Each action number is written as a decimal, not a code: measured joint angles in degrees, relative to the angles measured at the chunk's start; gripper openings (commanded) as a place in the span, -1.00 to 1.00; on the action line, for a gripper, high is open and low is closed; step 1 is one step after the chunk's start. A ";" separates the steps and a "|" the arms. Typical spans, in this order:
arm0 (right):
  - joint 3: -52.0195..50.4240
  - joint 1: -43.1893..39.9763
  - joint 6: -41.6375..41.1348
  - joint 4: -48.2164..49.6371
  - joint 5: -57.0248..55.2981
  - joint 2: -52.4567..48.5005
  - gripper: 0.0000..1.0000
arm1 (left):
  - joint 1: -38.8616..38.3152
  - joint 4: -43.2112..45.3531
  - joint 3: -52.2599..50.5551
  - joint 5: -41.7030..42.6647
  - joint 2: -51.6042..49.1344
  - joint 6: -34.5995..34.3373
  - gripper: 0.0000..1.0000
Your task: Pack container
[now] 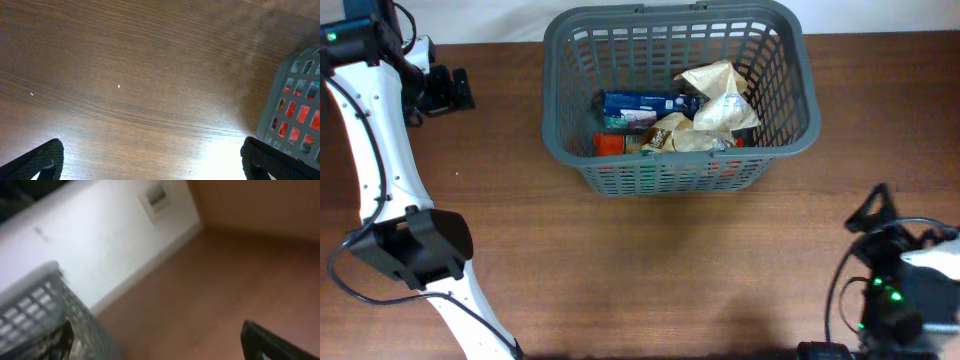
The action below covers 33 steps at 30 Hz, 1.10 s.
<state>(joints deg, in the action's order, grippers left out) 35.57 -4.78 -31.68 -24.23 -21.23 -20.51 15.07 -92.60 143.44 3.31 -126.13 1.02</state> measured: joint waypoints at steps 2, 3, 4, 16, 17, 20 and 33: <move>-6.47 0.68 -0.02 7.89 0.52 3.21 0.98 | 0.00 0.00 0.00 0.02 0.00 -0.02 0.99; -9.70 1.09 -0.02 10.75 0.74 5.38 0.98 | 0.00 0.00 0.00 0.00 0.00 -0.02 0.99; -12.66 1.25 -0.04 14.49 0.72 7.06 0.98 | 0.00 0.02 0.00 0.00 0.00 -0.02 0.99; -25.40 3.43 6.01 23.28 4.39 12.85 0.98 | 0.00 0.02 0.00 0.00 0.00 0.00 0.98; -26.01 4.31 9.27 23.28 4.85 13.33 0.98 | 0.00 0.02 0.00 0.00 0.00 -0.02 0.99; -27.32 7.08 22.05 23.63 6.84 15.10 0.98 | 0.00 0.00 0.00 0.00 0.00 0.00 0.99; -32.65 7.85 34.91 23.02 10.86 19.58 0.98 | 0.00 0.02 0.00 0.00 0.00 0.00 0.99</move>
<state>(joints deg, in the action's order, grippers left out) 2.92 3.07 3.22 -1.21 -10.37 -0.93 15.07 -92.58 143.44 3.31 -126.13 1.02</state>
